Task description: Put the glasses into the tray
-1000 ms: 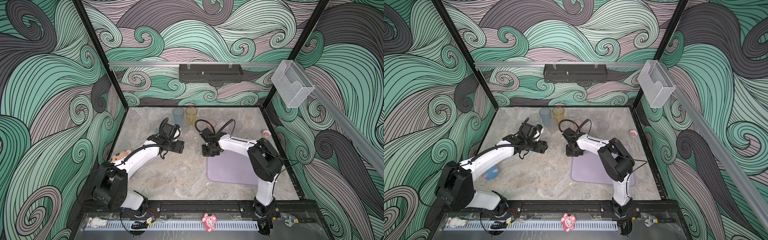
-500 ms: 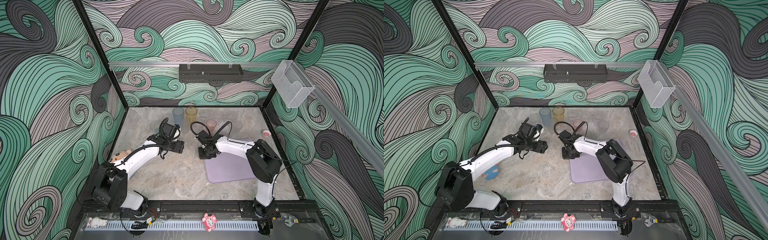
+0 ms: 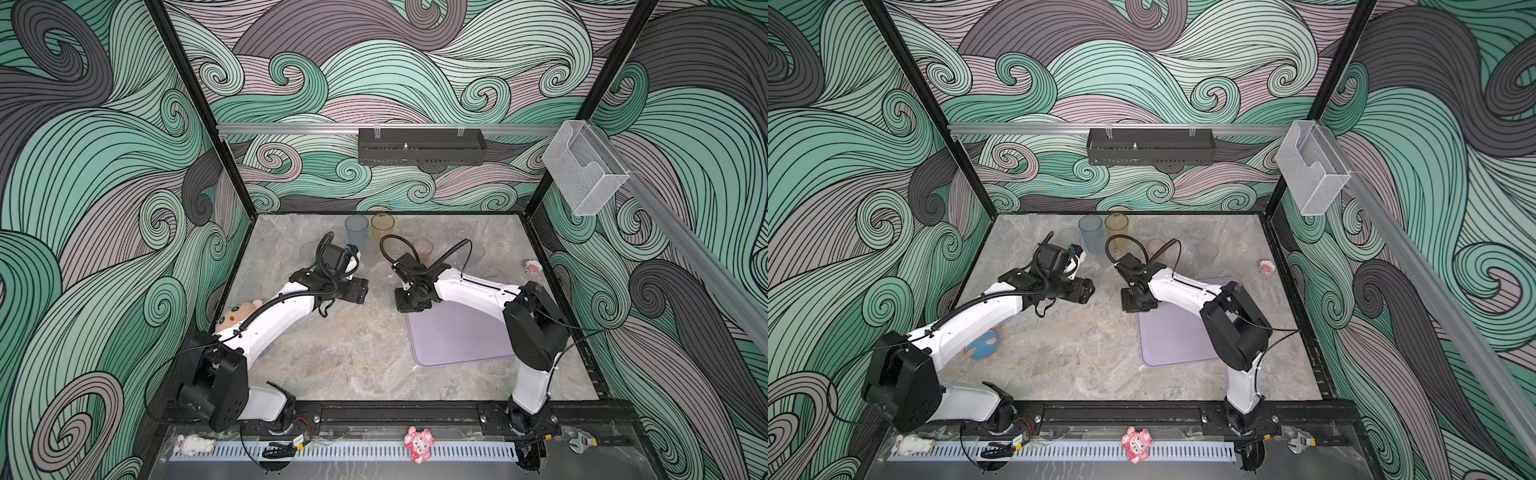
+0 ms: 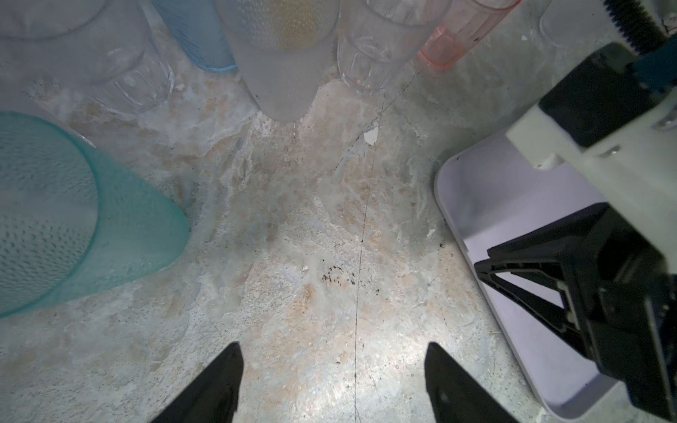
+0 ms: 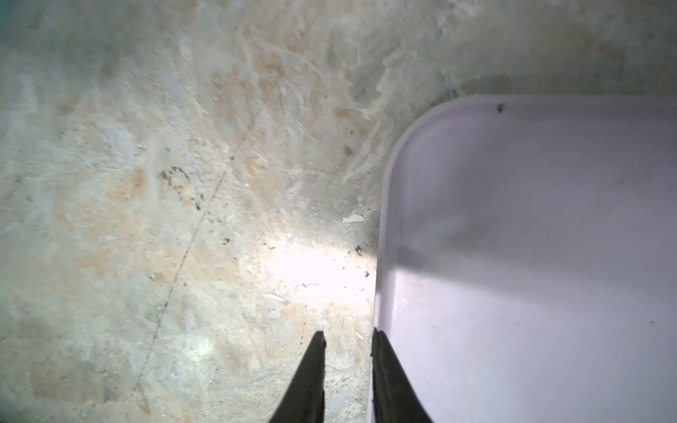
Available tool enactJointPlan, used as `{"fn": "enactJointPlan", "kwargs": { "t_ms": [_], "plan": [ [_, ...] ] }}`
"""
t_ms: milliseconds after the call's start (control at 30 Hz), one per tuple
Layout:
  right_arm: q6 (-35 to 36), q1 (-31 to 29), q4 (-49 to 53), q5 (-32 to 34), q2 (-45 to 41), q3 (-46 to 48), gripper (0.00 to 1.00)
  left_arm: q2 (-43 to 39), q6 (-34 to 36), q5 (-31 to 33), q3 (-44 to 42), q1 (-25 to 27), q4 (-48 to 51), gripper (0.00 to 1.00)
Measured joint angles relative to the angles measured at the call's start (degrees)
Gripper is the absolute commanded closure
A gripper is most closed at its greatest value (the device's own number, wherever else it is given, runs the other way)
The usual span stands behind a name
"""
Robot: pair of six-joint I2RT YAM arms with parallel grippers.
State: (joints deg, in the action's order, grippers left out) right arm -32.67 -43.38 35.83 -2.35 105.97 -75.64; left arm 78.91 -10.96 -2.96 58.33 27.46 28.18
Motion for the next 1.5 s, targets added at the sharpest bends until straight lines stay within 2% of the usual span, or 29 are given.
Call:
{"fn": "enactJointPlan", "kwargs": {
  "t_ms": [533,933,1300,1500],
  "plan": [
    [0.72,2.05,5.53,0.02,-2.16,-6.21,0.67,-5.05,0.00,-0.07,0.57,0.00,0.22,0.20],
    [0.66,2.21,7.28,1.36,-7.19,-5.86,0.60,-9.16,0.00,-0.07,0.48,0.00,0.57,0.20],
    [2.08,2.84,7.69,1.68,-7.69,-4.33,0.59,-8.98,0.00,-0.07,0.48,0.00,0.37,0.20],
    [2.45,4.15,7.74,2.19,-10.93,-3.28,0.58,-8.50,-0.02,-0.07,0.72,0.00,0.61,0.19]
  ]
}}
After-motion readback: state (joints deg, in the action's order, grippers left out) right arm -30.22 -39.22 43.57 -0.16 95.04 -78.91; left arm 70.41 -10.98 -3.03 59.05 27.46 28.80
